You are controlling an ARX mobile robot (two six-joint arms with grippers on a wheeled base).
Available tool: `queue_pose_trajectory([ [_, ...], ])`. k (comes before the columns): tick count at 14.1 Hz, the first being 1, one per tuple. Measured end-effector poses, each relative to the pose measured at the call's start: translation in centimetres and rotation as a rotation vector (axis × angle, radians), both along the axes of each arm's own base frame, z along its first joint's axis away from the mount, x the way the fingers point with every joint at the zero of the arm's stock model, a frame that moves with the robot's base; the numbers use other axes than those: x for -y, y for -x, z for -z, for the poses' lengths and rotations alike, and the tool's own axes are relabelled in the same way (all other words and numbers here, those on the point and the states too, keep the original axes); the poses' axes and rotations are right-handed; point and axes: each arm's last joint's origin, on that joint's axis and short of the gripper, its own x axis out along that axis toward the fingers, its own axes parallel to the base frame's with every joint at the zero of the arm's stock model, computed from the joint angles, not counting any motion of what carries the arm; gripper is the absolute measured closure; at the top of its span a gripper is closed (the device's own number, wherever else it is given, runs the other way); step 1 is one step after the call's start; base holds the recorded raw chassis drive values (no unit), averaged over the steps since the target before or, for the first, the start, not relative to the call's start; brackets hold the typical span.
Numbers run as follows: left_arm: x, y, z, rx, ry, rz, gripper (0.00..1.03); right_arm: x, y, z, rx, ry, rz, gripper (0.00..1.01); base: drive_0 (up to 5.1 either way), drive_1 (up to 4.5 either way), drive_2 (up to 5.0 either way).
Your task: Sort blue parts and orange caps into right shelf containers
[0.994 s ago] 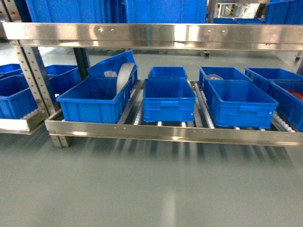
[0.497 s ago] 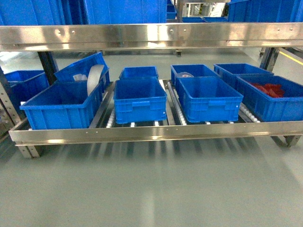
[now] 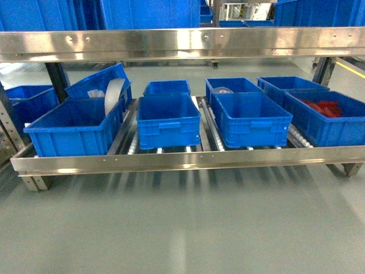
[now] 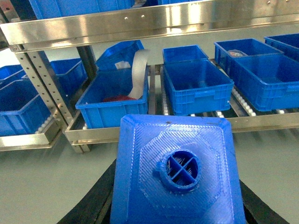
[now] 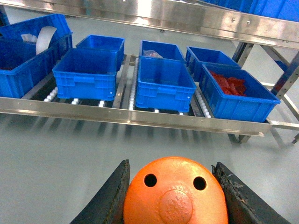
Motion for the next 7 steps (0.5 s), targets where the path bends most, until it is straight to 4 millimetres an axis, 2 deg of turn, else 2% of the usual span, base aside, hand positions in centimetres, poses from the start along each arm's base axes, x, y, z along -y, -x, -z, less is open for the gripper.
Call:
queue_pose_trajectory([
  [7,-0.06,0.01,-0.02,0.001,0.0,-0.006,0.59,-0.03,-0.01,-0.05,0.004,-0.001,-0.004,0.57,-1.6,-1.57,-1.6],
])
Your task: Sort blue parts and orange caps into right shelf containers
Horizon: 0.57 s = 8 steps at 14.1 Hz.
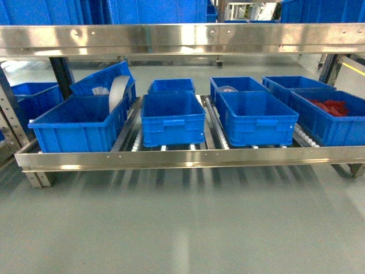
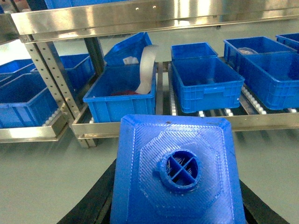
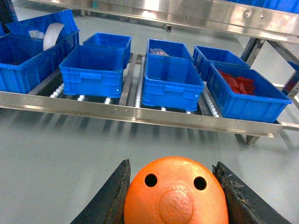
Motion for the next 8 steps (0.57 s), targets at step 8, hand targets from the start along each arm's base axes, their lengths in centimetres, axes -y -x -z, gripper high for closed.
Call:
queue_pose_trajectory([
  [8,0.03,0.0,0.02,-0.002,0.0,0.003,0.59,0.0,0.0,0.04,-0.003,0.003,0.0,0.57,-1.0,-0.98,-1.0],
])
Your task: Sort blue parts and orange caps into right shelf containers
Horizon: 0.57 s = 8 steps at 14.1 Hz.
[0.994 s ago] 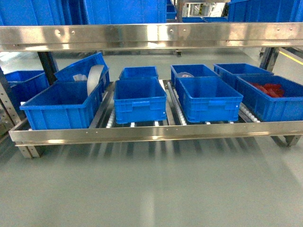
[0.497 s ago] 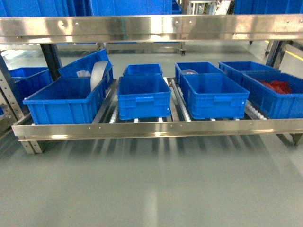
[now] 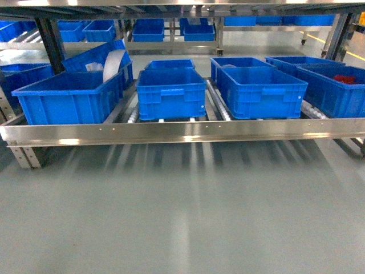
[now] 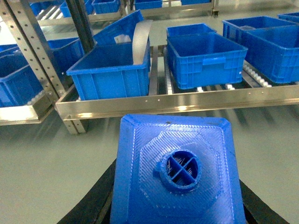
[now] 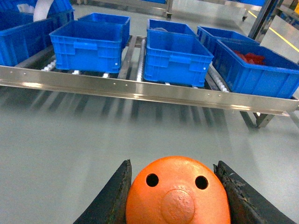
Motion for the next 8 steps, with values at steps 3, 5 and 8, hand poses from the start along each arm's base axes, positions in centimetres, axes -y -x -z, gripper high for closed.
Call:
queue_pose_trajectory([
  [3,0.0,0.0,-0.01,0.001,0.0,-0.001,0.59,0.0,0.0,0.0,0.0,0.0,0.0,0.57,0.0,0.0,0.0],
  [5,0.0,0.0,0.0,0.0,0.0,-0.001,0.59,0.0,0.0,0.0,0.0,0.0,0.0,0.57,0.0,0.0,0.0],
  [8,0.0,0.0,0.0,0.0,0.0,-0.001,0.59,0.0,0.0,0.0,0.0,0.0,0.0,0.57,0.0,0.0,0.0],
])
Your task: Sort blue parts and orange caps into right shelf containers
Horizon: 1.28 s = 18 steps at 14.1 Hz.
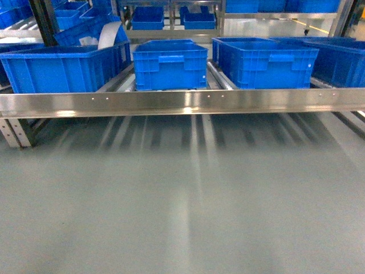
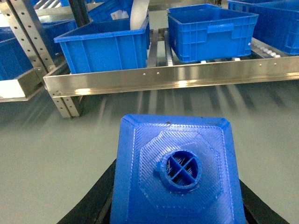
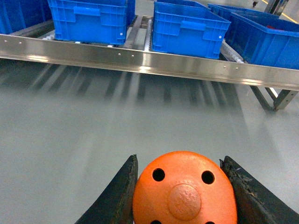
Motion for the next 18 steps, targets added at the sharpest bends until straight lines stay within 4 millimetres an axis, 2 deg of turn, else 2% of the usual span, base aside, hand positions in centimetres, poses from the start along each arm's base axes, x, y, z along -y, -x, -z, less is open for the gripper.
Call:
queue_pose_trajectory([
  [9,0.0,0.0,0.05,-0.003,0.0,0.0,0.59,0.0,0.01,0.02,-0.002,0.0,0.0,0.57,0.0,0.22,-0.2],
  [18,-0.02,0.01,0.01,0.0,0.0,-0.001,0.59,0.0,0.0,0.01,0.0,0.0,-0.001,0.57,3.1,1.48,-5.0],
])
